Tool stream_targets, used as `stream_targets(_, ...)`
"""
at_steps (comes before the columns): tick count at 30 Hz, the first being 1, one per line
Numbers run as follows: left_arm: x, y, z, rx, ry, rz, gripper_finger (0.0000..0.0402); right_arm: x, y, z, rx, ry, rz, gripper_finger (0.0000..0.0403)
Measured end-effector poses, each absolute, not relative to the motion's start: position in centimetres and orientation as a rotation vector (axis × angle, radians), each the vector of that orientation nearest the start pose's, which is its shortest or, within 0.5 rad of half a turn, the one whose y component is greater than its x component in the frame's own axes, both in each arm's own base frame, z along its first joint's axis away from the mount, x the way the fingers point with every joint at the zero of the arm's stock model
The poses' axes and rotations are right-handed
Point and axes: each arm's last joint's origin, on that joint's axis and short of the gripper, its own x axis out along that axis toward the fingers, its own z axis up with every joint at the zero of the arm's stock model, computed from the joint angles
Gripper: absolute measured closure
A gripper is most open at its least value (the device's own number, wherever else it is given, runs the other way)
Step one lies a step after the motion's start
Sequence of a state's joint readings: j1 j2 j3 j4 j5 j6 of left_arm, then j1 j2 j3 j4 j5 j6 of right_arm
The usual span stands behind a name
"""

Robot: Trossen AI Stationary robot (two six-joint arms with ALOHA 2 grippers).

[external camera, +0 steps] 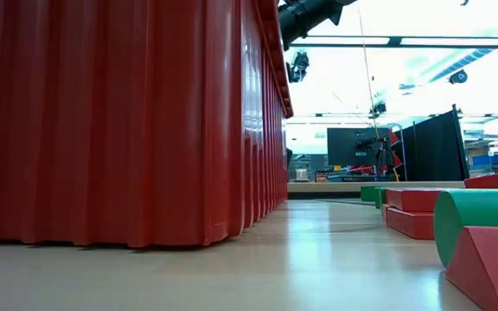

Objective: Sort blocks

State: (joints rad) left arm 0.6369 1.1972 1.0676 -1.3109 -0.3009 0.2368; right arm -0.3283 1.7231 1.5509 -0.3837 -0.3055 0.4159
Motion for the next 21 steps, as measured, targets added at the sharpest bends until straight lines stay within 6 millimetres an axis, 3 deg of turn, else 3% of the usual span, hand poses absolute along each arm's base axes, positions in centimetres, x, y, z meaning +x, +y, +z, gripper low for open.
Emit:
stream_targets(4, 14.2, 11.5, 29.5, -0.09, 1.477, 0.624, 0.009, 36.6, -11.8, 33.9, 0.581, 0.526, -0.141, 0.0403)
stream_targets(16, 12.4, 10.0, 37.1, -0.145, 1.107, 0.804, 0.009, 32.7, -10.6, 38.4, 0.545, 0.434, -0.196, 0.0403)
stream_targets(21, 11.3, 9.2, 37.7, -0.245, 1.16, 0.846, 0.009, 30.6, -10.1, 38.9, 0.551, 0.508, -0.261, 0.0403)
